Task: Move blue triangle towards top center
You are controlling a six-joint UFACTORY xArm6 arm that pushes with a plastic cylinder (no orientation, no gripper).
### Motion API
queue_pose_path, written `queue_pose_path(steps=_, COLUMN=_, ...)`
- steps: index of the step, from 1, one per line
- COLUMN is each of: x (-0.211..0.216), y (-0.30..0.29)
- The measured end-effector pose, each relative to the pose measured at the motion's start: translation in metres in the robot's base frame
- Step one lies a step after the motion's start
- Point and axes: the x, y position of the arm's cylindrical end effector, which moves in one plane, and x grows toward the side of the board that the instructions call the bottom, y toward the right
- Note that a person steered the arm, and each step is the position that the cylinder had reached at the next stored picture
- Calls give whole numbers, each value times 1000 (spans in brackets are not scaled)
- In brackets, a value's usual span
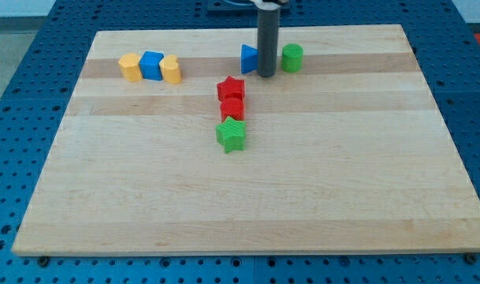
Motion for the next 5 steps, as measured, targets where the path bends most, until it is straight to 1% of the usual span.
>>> queue_pose_path(steps=1, x=-45, y=-18)
queue_pose_path(steps=3, x=-47, y=-25)
queue_pose_path(steps=4, x=-59, y=-24)
queue_pose_path(steps=5, x=-86, y=-24)
